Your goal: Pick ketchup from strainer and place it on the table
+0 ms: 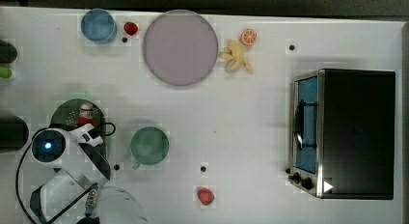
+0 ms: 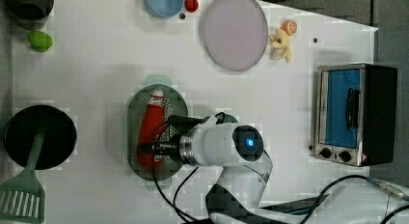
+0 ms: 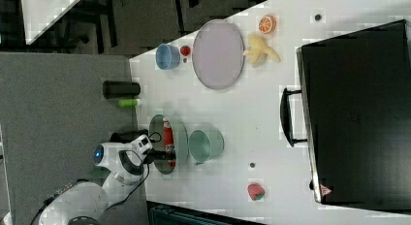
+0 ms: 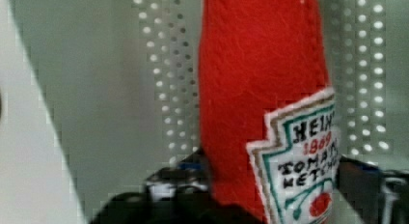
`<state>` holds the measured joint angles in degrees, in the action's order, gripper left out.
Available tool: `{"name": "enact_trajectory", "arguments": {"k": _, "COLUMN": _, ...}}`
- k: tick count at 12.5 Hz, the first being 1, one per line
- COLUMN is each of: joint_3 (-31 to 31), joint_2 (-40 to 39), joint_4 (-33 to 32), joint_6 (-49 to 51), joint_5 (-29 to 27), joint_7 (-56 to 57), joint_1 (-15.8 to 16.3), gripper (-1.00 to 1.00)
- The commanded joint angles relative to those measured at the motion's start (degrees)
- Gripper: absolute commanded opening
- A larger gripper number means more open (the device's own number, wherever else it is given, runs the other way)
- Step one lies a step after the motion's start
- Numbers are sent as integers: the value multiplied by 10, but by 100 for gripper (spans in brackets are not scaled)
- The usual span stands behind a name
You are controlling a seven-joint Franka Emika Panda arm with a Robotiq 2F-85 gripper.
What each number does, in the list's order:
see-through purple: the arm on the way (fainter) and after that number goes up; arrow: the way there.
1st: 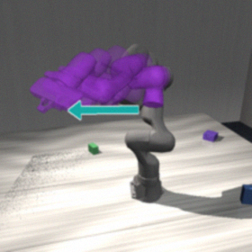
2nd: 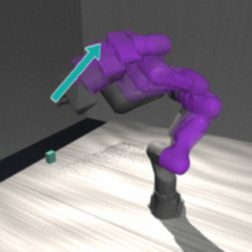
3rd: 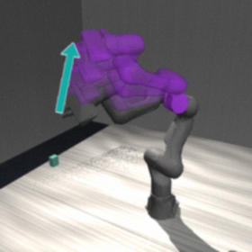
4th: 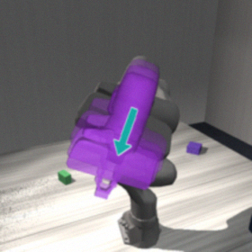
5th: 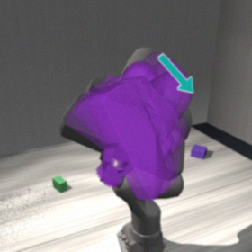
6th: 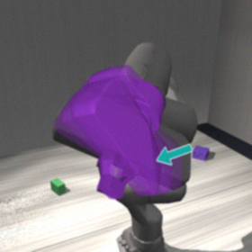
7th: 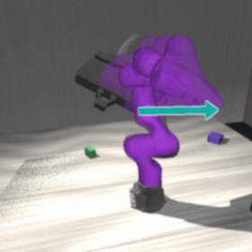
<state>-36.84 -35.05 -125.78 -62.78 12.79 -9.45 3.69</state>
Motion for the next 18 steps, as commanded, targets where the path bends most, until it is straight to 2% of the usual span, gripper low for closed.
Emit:
{"name": "enact_trajectory", "arguments": {"k": 1, "joint_3": -3, "joint_2": 17, "joint_4": 4, "joint_6": -5, "joint_5": 9, "joint_7": -26, "joint_1": 16, "gripper": 21}}
{"name": "enact_trajectory", "arguments": {"k": 5, "joint_3": -27, "joint_2": 93, "joint_4": 7, "joint_6": 51, "joint_5": 1, "joint_7": -26, "joint_1": 4, "gripper": 21}}
{"name": "enact_trajectory", "arguments": {"k": 11, "joint_3": -38, "joint_2": 229, "joint_4": 89, "joint_6": 226, "joint_5": -100, "joint_7": 1, "joint_1": -36, "gripper": 21}}
{"name": "enact_trajectory", "arguments": {"k": 14, "joint_3": -13, "joint_2": 235, "joint_4": 156, "joint_6": 309, "joint_5": -101, "joint_7": 35, "joint_1": -63, "gripper": 21}}
{"name": "enact_trajectory", "arguments": {"k": 18, "joint_3": 58, "joint_2": 217, "joint_4": 225, "joint_6": 382, "joint_5": -101, "joint_7": 151, "joint_1": -90, "gripper": 21}}
